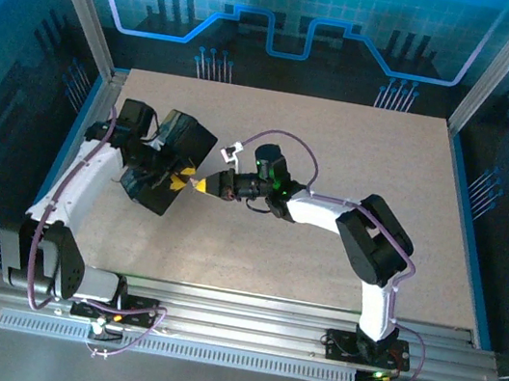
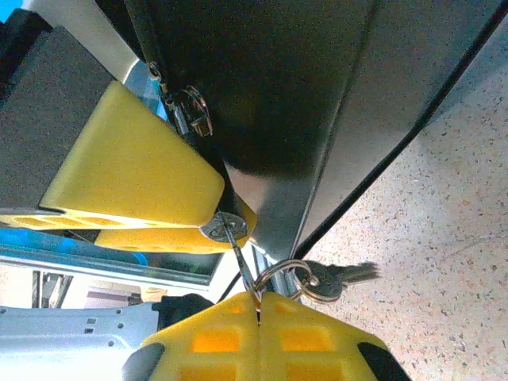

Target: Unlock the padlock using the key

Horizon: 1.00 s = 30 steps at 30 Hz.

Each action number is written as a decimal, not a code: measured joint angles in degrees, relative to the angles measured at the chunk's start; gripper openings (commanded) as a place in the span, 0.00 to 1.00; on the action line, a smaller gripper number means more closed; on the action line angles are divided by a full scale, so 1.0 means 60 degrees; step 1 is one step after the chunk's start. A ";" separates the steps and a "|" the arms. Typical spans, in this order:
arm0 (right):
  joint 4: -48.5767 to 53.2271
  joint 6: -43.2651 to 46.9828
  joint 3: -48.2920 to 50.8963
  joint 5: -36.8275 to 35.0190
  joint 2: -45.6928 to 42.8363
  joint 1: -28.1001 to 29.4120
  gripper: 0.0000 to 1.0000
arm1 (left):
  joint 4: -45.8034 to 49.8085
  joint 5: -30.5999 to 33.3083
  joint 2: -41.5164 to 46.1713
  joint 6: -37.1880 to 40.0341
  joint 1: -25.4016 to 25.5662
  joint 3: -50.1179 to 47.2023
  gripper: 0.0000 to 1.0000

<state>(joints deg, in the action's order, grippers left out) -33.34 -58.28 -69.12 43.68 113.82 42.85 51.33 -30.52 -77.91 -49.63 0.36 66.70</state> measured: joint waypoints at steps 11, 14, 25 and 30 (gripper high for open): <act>-0.1220 -0.1504 -0.0117 0.0248 0.0474 -0.0022 0.00 | -0.0080 0.0266 0.0109 0.0007 0.0051 -0.0004 0.00; -0.1275 -0.1818 -0.0251 0.0266 0.0576 -0.0025 0.00 | -0.0153 0.0415 0.0131 0.0007 0.0066 -0.0004 0.00; -0.3136 -0.5446 -0.0273 0.0102 0.1169 -0.0007 0.00 | -0.0415 0.0896 0.0277 -0.0182 0.0073 -0.0004 0.00; -0.3876 -0.6393 0.0044 -0.0419 0.1217 0.0117 0.00 | -0.0423 0.0951 0.0277 -0.0215 0.0073 -0.0011 0.00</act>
<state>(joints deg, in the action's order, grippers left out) -56.60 -96.64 -68.86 41.17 121.12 43.55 48.80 -24.82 -76.25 -50.92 0.80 66.63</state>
